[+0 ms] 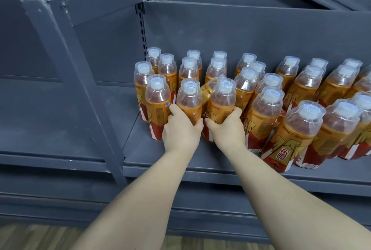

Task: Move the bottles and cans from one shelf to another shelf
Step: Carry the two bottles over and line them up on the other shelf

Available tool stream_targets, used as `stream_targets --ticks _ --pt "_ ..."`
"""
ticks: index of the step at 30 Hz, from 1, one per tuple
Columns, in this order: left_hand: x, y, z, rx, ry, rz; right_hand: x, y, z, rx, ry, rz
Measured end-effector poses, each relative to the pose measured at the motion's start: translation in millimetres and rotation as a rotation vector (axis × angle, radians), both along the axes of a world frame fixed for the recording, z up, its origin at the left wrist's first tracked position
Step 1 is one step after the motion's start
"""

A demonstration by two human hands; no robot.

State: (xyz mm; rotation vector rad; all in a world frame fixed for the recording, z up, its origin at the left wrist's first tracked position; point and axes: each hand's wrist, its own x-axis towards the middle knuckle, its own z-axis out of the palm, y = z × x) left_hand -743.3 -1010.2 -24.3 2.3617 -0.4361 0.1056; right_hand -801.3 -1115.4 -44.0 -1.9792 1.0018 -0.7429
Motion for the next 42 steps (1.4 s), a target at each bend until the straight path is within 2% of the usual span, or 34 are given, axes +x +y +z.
stream_targets --ticks 7,12,26,42 --pt "-13.9 15.9 -2.0 -0.018 0.008 -0.063 -25.7 15.1 3.1 -0.026 0.027 0.027" --pt "-27.2 29.6 -2.1 -0.105 0.051 -0.116 -48.9 29.5 3.5 -0.042 0.039 0.038" --pt "-57.0 64.2 7.8 -0.132 0.075 -0.107 -80.1 54.2 7.8 -0.051 -0.012 0.101" --pt "-68.2 134.7 4.1 -0.134 0.078 -0.047 -84.9 114.2 10.4 -0.028 0.068 0.181"
